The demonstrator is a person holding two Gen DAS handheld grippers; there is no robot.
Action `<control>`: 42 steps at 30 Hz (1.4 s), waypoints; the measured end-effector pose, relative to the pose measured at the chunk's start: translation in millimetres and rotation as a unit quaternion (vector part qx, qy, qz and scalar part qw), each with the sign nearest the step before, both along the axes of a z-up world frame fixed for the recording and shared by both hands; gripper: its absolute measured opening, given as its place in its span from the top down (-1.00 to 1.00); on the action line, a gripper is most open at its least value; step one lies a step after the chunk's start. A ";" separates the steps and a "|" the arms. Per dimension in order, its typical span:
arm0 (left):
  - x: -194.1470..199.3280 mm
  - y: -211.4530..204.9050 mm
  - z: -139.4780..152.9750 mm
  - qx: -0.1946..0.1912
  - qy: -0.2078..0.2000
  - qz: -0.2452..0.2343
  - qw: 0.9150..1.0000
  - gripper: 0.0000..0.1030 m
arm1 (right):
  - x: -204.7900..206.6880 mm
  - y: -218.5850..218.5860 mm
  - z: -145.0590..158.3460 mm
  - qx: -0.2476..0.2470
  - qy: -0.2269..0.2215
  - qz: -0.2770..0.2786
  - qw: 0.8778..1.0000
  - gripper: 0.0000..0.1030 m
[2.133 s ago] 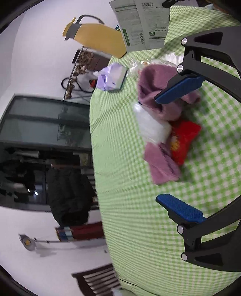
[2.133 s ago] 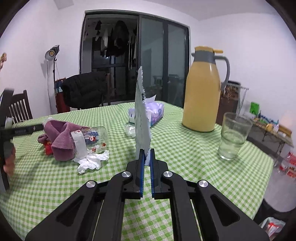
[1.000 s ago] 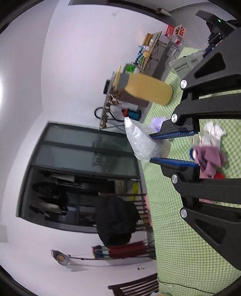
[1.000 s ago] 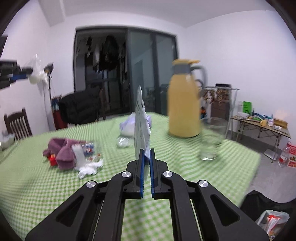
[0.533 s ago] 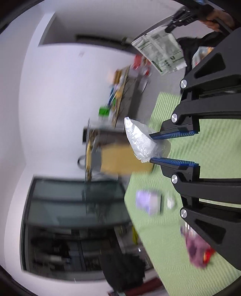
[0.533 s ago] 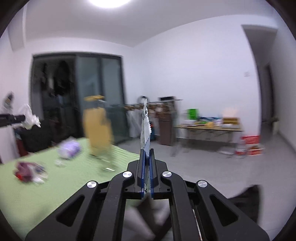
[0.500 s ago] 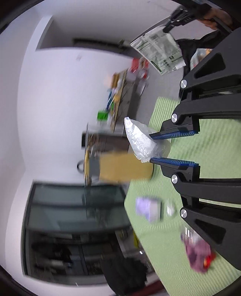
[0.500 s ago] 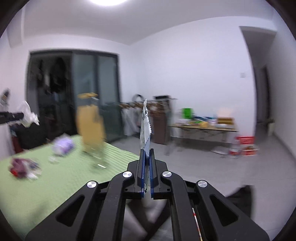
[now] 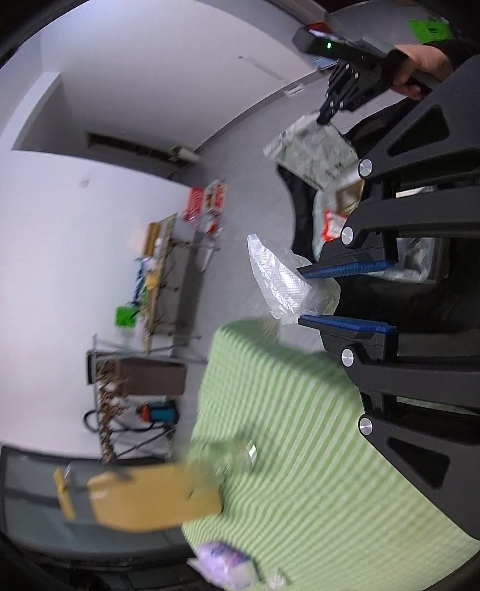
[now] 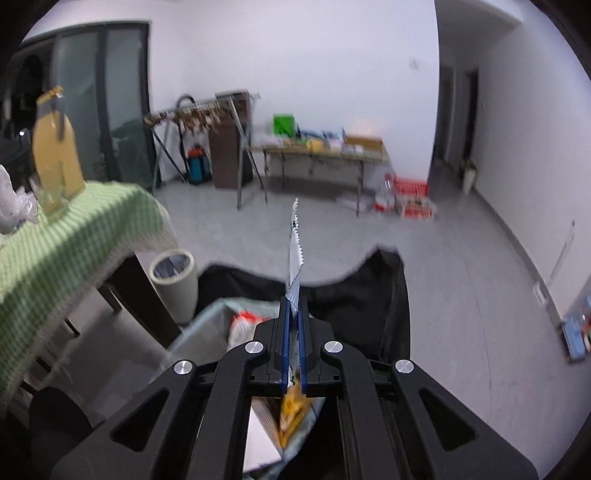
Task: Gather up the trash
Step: 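Carry the plastic bag and leaflet over the trash bag, then open both tools to drop the plastic bag and leaflet into the trash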
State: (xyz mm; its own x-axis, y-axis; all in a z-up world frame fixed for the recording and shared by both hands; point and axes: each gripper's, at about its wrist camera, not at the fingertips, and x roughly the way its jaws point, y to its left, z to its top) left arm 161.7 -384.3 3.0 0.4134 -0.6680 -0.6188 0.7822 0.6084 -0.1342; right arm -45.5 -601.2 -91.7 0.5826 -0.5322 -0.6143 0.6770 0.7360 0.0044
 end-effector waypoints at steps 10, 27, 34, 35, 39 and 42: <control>-28.7 -72.4 -82.2 0.070 0.057 -0.067 0.994 0.65 | 0.1 -13.2 -72.4 0.120 0.054 0.004 0.991 0.92; -27.1 -117.5 -187.3 0.141 0.200 -0.070 0.967 -0.06 | -3.9 -5.3 -47.0 0.114 -0.002 0.004 0.993 -0.03; -27.8 -113.4 -173.7 0.122 0.194 -0.072 0.971 -0.21 | -7.0 -2.6 -24.0 0.077 -0.012 -0.001 0.997 -0.03; -28.3 -113.5 -172.0 0.121 0.194 -0.073 0.971 -0.22 | -7.8 -2.8 -23.7 0.077 -0.013 -0.001 0.997 -0.03; -39.7 -114.5 -160.9 0.114 0.195 -0.106 0.968 -0.24 | -7.0 -3.6 -20.2 0.075 -0.018 -0.003 0.997 -0.03; -48.8 -117.7 -152.2 0.114 0.177 -0.124 0.970 -0.29 | -6.5 -3.2 -19.1 0.070 -0.017 -0.003 0.997 -0.03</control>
